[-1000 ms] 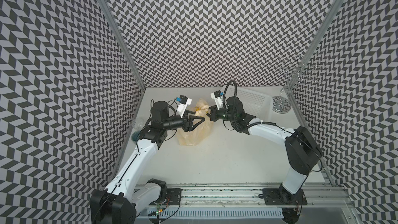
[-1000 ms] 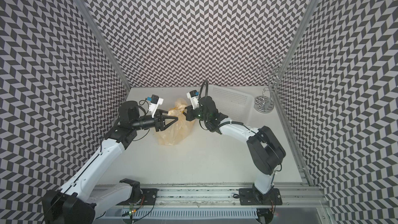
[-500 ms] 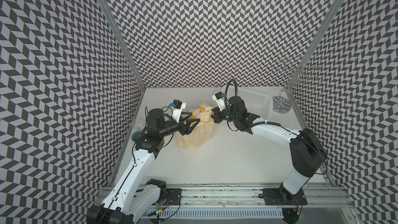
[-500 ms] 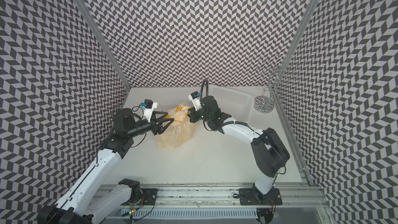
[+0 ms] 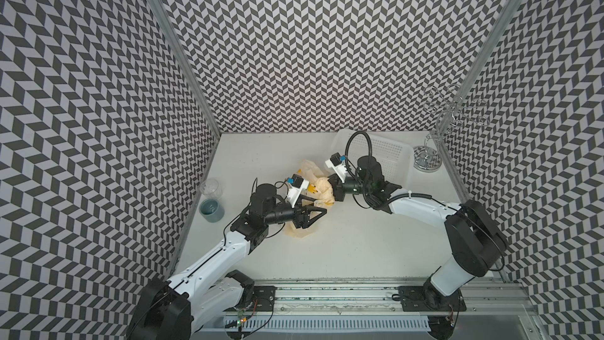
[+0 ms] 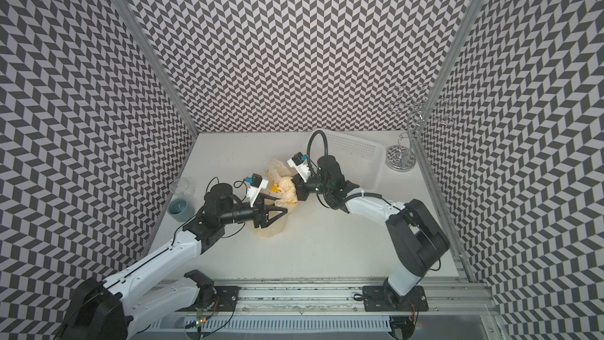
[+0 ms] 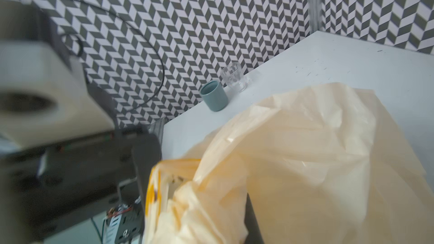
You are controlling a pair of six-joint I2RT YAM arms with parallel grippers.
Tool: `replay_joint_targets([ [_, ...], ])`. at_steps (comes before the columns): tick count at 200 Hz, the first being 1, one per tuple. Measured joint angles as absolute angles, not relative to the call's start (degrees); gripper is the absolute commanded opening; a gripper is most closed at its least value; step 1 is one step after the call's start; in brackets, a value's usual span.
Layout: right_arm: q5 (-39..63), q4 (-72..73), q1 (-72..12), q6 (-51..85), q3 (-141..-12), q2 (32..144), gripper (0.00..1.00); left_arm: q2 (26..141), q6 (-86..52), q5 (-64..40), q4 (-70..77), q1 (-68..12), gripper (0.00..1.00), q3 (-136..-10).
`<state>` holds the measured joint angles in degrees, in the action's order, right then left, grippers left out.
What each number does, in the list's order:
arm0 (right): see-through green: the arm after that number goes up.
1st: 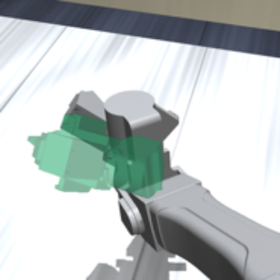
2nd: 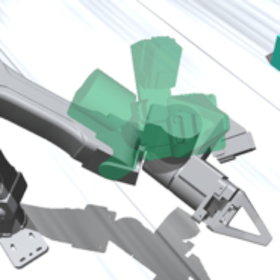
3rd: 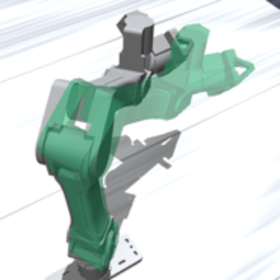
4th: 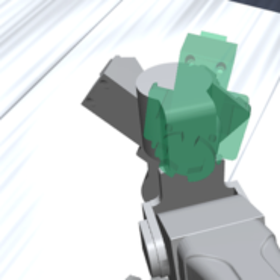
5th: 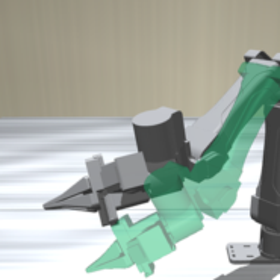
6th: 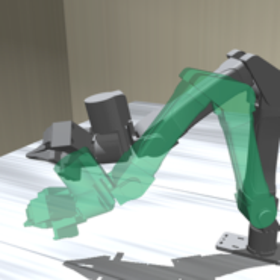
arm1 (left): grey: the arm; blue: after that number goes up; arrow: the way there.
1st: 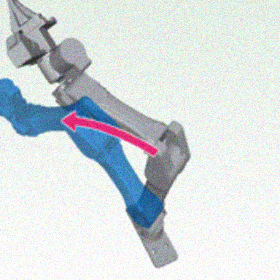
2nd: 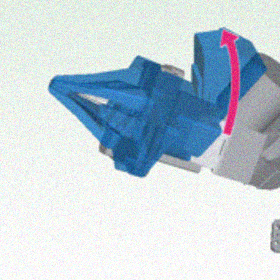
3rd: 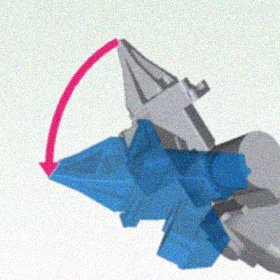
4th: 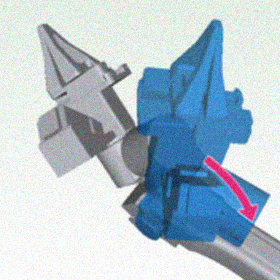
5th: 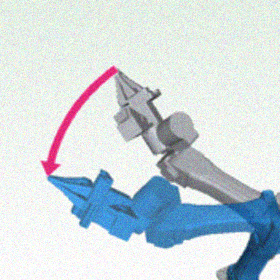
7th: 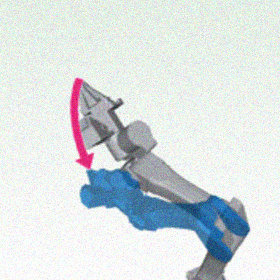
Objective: Place the peach into a plastic bag & tie a knot
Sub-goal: Cross the plastic bag at the center of the board.
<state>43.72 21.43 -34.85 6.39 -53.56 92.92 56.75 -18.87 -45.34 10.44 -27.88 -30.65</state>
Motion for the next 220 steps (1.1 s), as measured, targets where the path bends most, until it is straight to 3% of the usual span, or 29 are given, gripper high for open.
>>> replay_joint_targets([
  [38, 47.5, 26.9, -32.3, 6.2, -51.5, 92.2, 0.0, 47.7, -21.2, -49.1, 7.0, -27.8, 0.69, -30.5],
  [70, 48.0, 31.0, -30.8, 5.7, -51.5, 92.3, 0.0, 40.6, -21.8, -49.5, -0.3, -23.8, 0.62, -31.6],
  [81, 48.0, 32.0, -30.5, 5.2, -51.5, 92.3, 0.0, 40.7, -21.4, -47.7, -3.7, -21.9, 0.57, -34.4],
  [112, 47.1, 35.6, -30.6, 1.3, -48.6, 92.2, 0.0, 47.2, -21.5, -45.1, -0.9, -19.3, 0.3, -42.7],
  [148, 45.5, 37.7, -30.6, -1.9, -44.8, 92.2, 0.01, 61.7, -22.9, -47.8, 6.8, -19.5, 0.39, -46.9],
  [220, 44.9, 43.4, -30.5, -2.1, -42.9, 91.5, 0.0, 68.5, -22.7, -49.1, 10.0, -23.2, 0.32, -37.8],
])
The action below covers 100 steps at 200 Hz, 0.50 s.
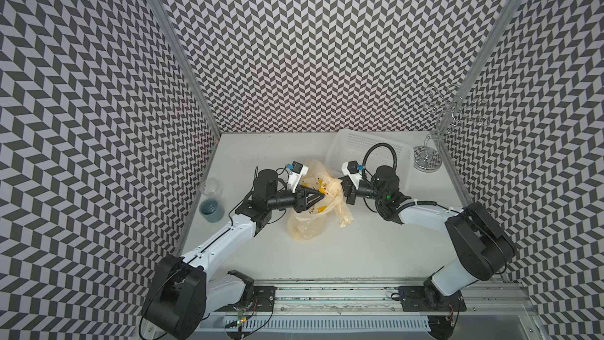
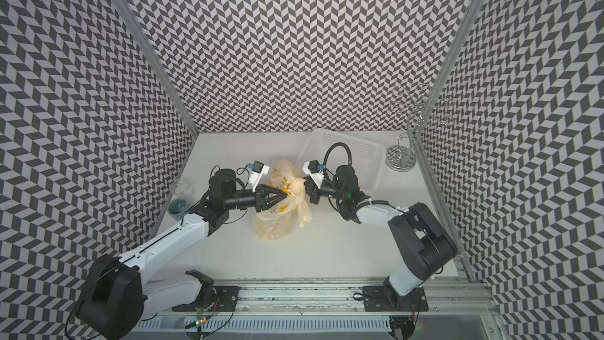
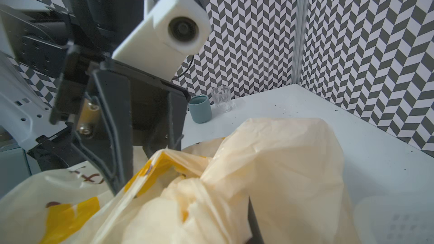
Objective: Place the peach into a plastic bag & tie a knot
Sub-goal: Cross the plastic bag at the center of the board.
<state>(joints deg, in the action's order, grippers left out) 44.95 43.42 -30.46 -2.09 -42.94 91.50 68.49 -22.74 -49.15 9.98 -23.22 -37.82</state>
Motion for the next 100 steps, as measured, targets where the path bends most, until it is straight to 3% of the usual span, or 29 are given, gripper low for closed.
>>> replay_joint_targets([
  [28, 47.4, 45.2, -29.9, -0.9, -42.8, 91.3, 0.01, 68.9, -21.2, -48.5, 10.8, -23.0, 0.27, -37.4],
  [100, 56.4, 44.6, -29.7, 1.1, -44.2, 91.5, 0.1, 72.6, -20.0, -46.0, 13.3, -20.9, 0.27, -37.1],
])
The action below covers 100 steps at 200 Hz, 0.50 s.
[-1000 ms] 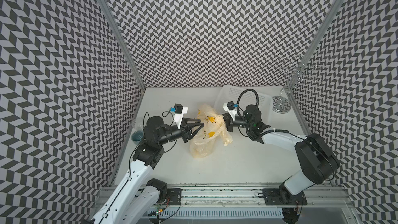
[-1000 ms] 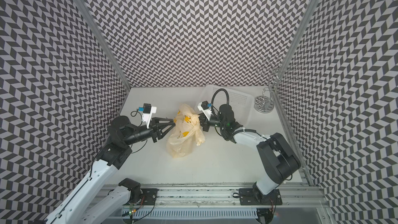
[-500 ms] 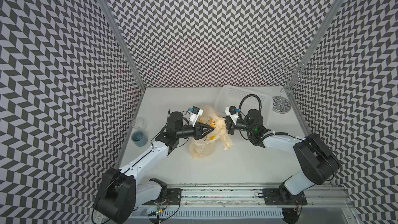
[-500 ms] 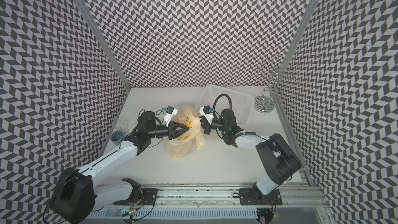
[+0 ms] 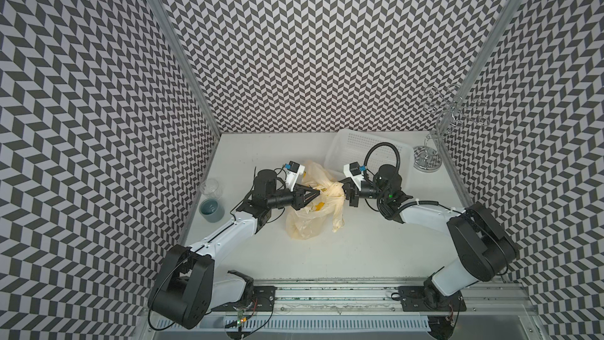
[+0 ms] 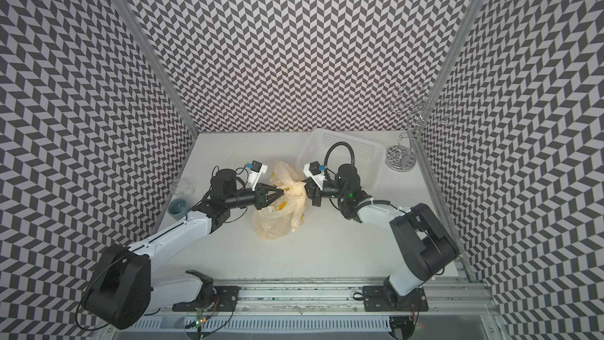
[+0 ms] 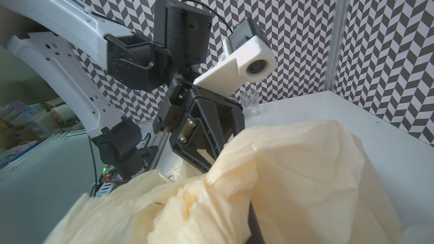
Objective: Place the peach into a plastic bag & tie a knot
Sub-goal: Cross the plastic bag at the center of the board.
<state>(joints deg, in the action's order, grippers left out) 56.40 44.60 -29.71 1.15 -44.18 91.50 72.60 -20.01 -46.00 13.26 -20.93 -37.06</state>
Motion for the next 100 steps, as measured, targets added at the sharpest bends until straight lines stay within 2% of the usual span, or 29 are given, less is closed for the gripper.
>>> replay_joint_targets([
  [53, 59.4, 52.9, -30.7, 9.1, -46.7, 94.7, 0.17, 74.8, -21.5, -45.1, 17.7, -24.7, 0.3, -36.9],
  [100, 56.1, 53.6, -32.3, 10.7, -47.6, 96.6, 0.23, 71.6, -25.3, -44.5, 23.2, -25.4, 0.46, -34.4],
])
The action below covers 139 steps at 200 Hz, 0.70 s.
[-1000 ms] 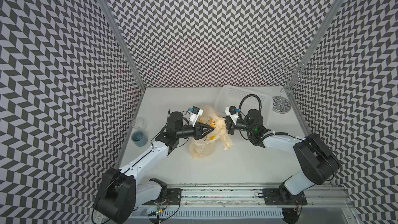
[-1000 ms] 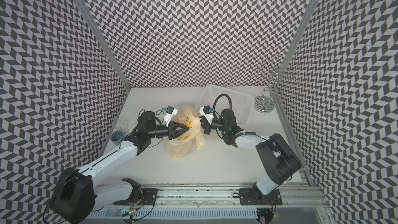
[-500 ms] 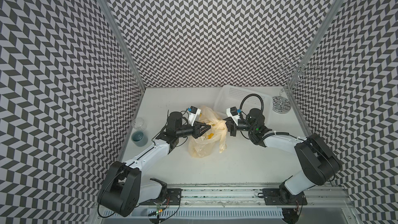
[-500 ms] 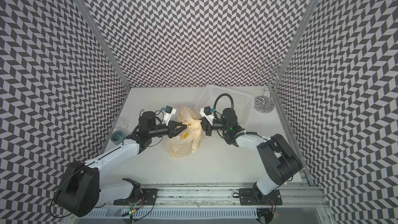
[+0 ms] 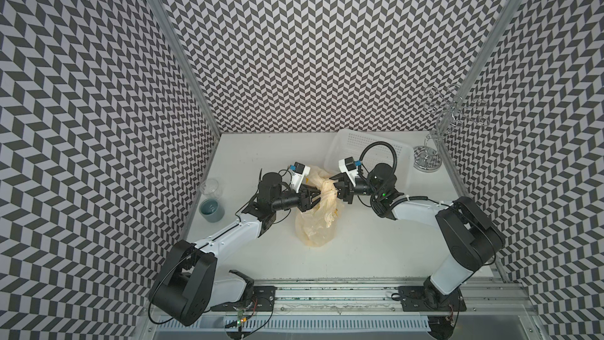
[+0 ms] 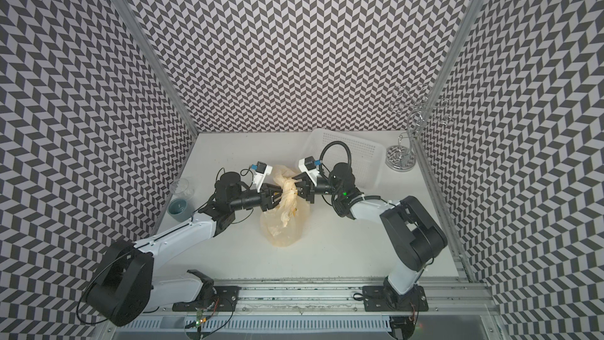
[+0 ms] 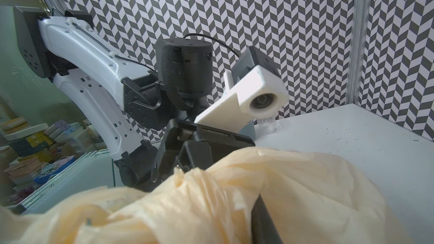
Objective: Place the peach into a plastic bag & tie a knot
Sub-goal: Cross the plastic bag at the center of the board, then tie the plastic bag at the center of the board.
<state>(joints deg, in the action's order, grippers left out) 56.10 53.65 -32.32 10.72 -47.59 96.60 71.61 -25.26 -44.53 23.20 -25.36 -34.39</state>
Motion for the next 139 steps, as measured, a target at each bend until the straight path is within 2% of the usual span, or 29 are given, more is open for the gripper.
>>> replay_joint_targets([
  [36, 54.7, 53.6, -32.4, 11.3, -47.9, 96.6, 0.23, 64.4, -23.6, -42.9, 22.0, -25.0, 0.53, -32.9],
  [64, 55.4, 54.0, -32.4, 12.5, -48.4, 96.9, 0.21, 62.6, -19.0, -40.6, 14.1, -22.9, 0.51, -33.0],
  [98, 56.2, 54.8, -32.3, 13.7, -48.4, 98.1, 0.2, 60.0, -17.4, -43.1, 7.0, -15.3, 0.51, -33.7],
  [121, 56.6, 55.9, -32.2, 14.8, -48.7, 98.8, 0.19, 58.8, -16.4, -48.5, 5.5, -15.8, 0.53, -36.5],
  [139, 56.8, 56.2, -32.2, 15.3, -48.9, 99.1, 0.18, 57.5, -14.5, -49.7, 3.0, -16.1, 0.46, -38.3],
])
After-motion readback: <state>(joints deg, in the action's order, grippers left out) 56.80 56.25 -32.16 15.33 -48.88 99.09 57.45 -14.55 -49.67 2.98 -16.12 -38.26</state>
